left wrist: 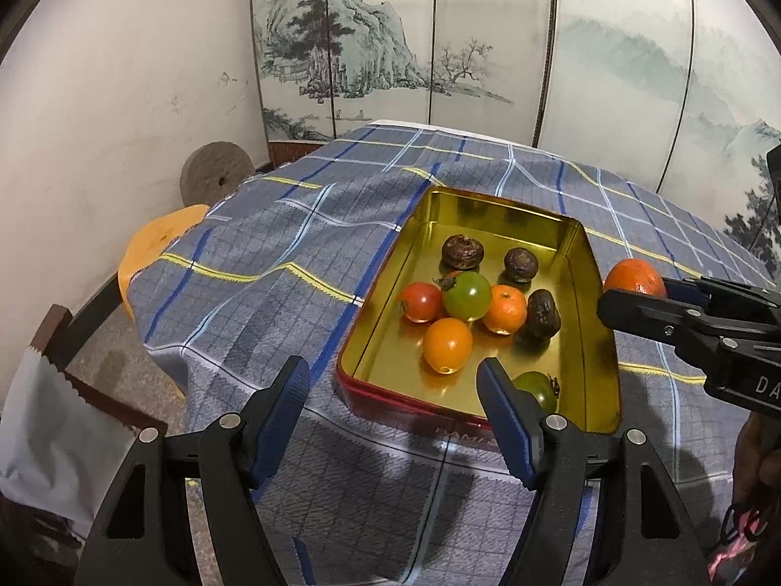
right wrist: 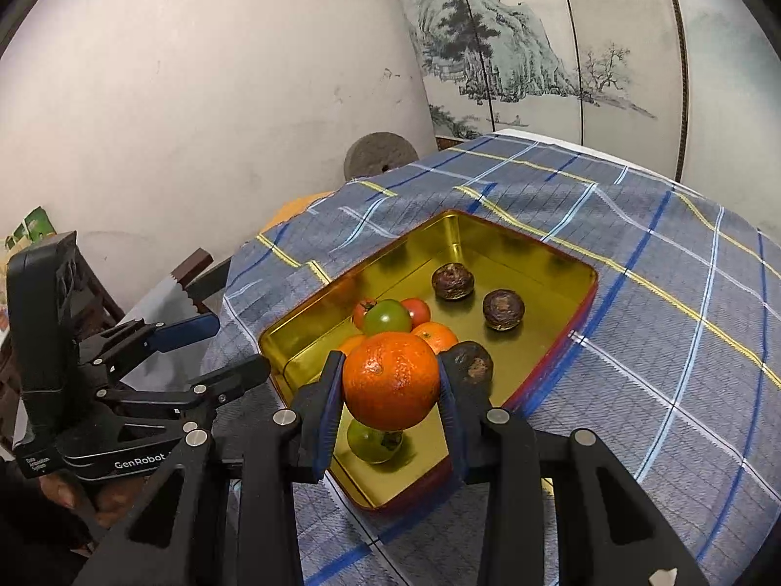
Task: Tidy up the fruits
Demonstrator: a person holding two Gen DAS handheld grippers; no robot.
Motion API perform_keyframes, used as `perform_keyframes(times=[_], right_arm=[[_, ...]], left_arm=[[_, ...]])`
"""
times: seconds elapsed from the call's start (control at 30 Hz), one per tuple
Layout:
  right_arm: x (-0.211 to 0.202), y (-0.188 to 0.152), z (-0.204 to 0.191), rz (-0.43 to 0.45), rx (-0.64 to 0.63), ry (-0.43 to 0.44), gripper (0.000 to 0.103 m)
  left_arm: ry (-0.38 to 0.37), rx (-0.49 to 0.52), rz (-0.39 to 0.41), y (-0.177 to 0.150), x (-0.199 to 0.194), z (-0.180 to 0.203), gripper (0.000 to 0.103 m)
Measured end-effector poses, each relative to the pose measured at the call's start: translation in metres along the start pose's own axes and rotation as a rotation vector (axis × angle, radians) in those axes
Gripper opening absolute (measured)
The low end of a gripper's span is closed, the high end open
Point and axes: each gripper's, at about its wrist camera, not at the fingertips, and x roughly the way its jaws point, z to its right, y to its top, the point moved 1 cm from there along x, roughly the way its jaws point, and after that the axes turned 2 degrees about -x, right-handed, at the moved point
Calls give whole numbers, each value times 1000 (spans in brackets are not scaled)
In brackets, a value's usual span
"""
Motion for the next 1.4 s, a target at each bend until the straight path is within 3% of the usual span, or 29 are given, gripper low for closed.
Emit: perform_keyframes(times=[1.03, 1.07, 1.13, 1.17, 1.2, 1.4], right_arm=[[38, 4, 2, -57, -14, -24, 36], [39, 5, 3, -54, -10, -21, 38], [38, 9, 4, -24, 3, -11, 55], [36, 10, 4, -11, 6, -16, 69], [32, 13, 5, 10, 10, -27, 72], [-4, 15, -2, 110, 9, -72, 73]], left_arm=[[26, 33, -40, -6, 16, 6, 71], [28, 33, -40, -6, 16, 6, 72], [28, 35, -43, -6, 16, 6, 72], [26, 37, -44, -6, 17, 6, 72], [26, 38, -43, -6, 16, 5, 72], [21, 38, 2, 1, 2, 4, 72]])
